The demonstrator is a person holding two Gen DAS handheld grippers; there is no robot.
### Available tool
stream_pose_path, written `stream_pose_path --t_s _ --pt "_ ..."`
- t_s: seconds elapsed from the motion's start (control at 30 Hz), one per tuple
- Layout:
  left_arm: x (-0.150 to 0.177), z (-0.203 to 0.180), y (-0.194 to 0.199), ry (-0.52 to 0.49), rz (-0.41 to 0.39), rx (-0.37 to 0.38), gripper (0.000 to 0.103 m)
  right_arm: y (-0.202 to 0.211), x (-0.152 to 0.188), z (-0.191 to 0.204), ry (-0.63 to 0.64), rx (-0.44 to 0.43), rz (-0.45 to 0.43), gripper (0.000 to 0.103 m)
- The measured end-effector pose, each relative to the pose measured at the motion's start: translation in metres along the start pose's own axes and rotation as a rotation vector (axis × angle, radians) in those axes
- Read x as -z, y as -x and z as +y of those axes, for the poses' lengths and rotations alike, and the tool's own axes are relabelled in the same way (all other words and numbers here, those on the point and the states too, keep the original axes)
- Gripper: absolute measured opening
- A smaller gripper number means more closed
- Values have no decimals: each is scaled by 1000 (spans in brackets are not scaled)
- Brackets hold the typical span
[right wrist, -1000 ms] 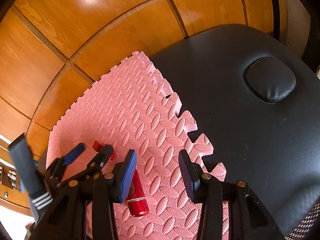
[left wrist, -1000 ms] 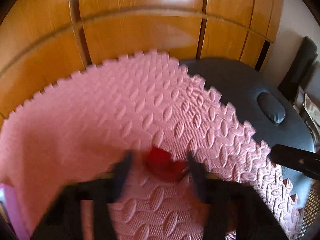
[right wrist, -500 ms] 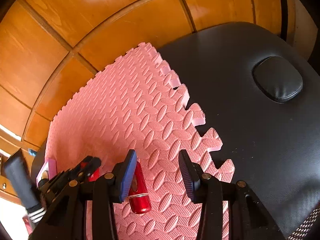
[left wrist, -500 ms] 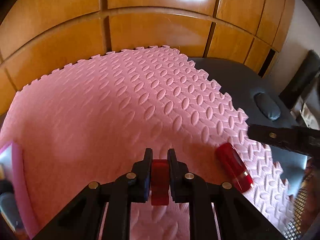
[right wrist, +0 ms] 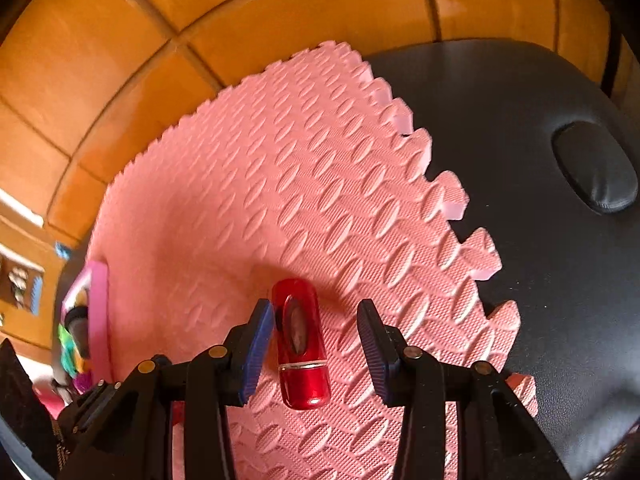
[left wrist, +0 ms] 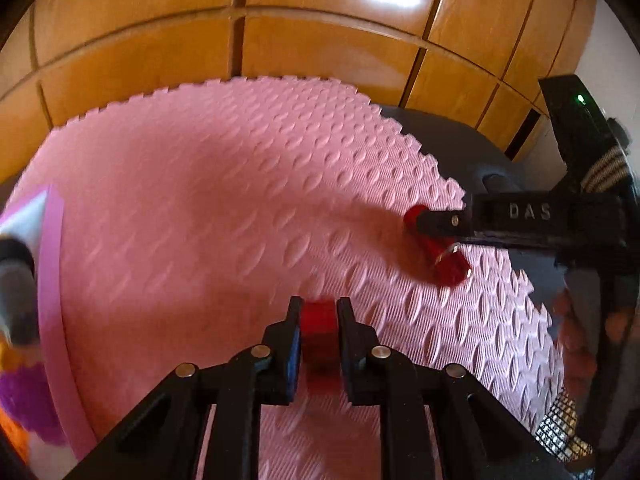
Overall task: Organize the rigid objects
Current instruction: 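Grasp the red K block with the left gripper while the right gripper lifts the red cylinder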
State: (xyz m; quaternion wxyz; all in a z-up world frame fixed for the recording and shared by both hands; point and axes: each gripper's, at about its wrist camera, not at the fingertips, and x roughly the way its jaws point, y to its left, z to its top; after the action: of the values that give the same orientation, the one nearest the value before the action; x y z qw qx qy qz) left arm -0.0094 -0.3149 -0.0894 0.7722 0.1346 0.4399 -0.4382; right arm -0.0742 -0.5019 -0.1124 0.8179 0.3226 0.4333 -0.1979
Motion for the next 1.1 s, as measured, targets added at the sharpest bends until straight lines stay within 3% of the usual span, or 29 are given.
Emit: stream_pose_path --t_s 0.07,0.17,0.2,0.57,0.73,0.9,0.97,1.1 --pt "9 3 2 1 -9 5 26 -1 1 5 29 21 -6 44" --pt "17 4 8 -1 -22 -5 49 -1 1 8 50 37 -5 44" --pt "19 5 9 4 -29 1 50 -1 1 8 53 38 -5 44" --pt "22 13 18 57 -31 -18 46 -3 0 11 77 53 1 44" --pt "15 7 24 26 -58 -69 46 -3 0 12 80 55 1 45" --pt "9 -3 10 -12 -14 -115 46 -4 0 13 90 64 0 45" --pt "9 -2 0 -13 14 -139 35 -4 1 14 99 70 -1 45" --pt "14 -4 0 -51 -24 -168 33 -5 4 20 151 97 -6 46"
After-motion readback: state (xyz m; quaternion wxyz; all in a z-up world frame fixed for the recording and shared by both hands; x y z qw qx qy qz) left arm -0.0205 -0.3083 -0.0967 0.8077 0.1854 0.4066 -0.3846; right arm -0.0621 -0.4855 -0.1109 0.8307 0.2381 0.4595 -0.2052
